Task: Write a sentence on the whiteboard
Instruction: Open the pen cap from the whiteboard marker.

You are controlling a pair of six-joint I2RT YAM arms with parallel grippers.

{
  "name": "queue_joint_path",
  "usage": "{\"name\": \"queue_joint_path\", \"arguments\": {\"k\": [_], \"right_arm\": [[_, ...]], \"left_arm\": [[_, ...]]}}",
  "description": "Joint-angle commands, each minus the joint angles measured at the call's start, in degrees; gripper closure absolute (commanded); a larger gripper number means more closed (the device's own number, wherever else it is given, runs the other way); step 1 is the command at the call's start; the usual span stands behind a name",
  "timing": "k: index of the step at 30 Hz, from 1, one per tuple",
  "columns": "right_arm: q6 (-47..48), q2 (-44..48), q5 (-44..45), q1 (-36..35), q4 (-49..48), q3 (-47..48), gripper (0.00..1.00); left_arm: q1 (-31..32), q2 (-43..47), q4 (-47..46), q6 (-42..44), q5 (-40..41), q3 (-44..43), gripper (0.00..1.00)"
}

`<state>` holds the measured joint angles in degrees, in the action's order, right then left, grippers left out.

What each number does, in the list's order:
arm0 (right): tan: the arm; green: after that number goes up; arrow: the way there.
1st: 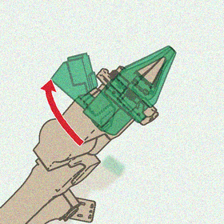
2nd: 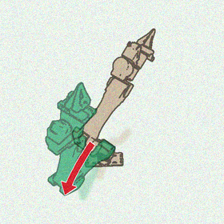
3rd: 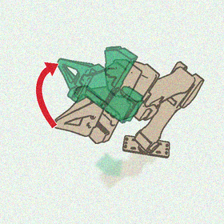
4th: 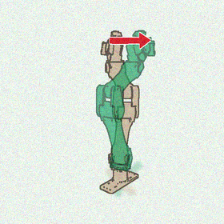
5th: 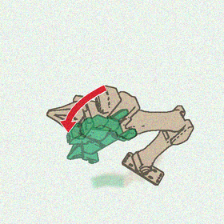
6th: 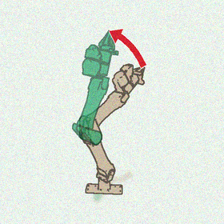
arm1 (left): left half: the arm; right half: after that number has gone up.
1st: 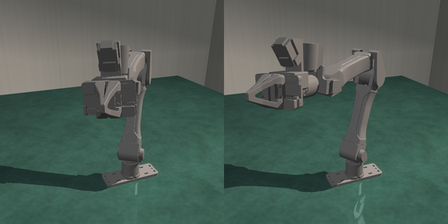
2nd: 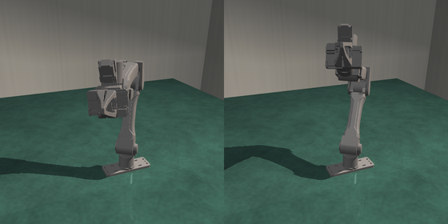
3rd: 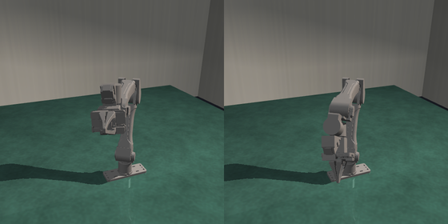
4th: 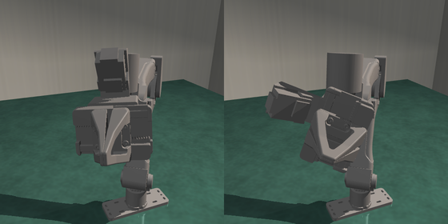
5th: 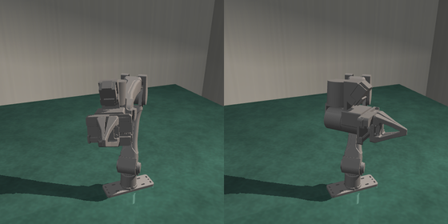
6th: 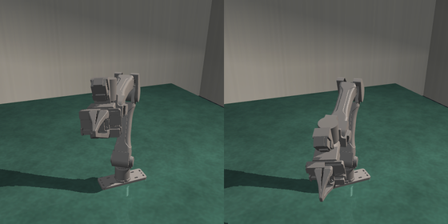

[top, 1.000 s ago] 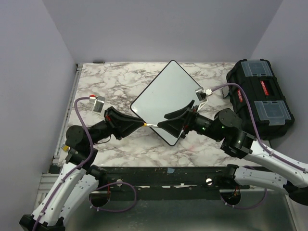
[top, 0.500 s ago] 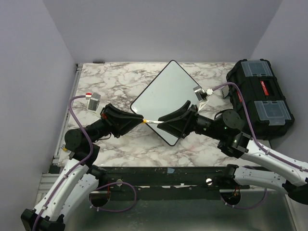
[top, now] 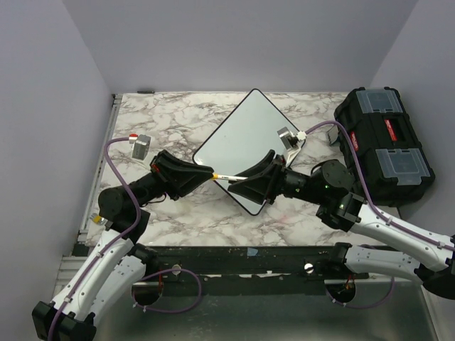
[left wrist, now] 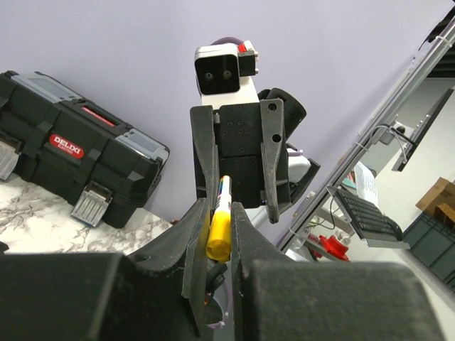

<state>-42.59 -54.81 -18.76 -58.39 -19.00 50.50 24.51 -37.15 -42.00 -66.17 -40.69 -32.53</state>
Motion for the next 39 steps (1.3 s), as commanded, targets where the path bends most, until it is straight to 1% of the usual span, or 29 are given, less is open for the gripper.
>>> {"name": "queue_joint_path", "arguments": {"k": [1,10,19,27,31,34,39], "right_arm": [[0.6,-0.3,-1.6,0.5,-2.6,2.1,0.55],[1.3,-0.9,-2.7,1.1,-2.3,2.8,0.57],[0.9,-2.5,-4.7,1.1,-2.7,3.4,0.60],[0.8,-2.1,-5.0,1.0,-4.5,2.6,0.61],[0.6,-2.7,-5.3,1.1,-5.0,2.7,0.70],[0.3,-3.0,-5.5,1.2,-5.3,2.8,0.80],[0.1,-3.3,-5.5,1.2,-5.9,2.7,0.90]], "left_arm": [[0.2,-0.1,-1.0,0.2,-1.2,-0.3,1.00],[0.2,0.0,3.1,2.1,-3.1,-1.1,1.00],[0.2,-1.7,3.0,2.6,-3.9,-2.1,1.00],[0.3,-2.8,3.3,3.2,-4.7,-1.7,1.00],[0.3,-3.0,3.4,3.3,-4.5,-1.4,1.00],[0.3,-3.0,3.6,3.5,-4.5,-1.2,1.00],[0.3,-2.9,4.2,4.0,-4.4,-1.1,1.00]]}}
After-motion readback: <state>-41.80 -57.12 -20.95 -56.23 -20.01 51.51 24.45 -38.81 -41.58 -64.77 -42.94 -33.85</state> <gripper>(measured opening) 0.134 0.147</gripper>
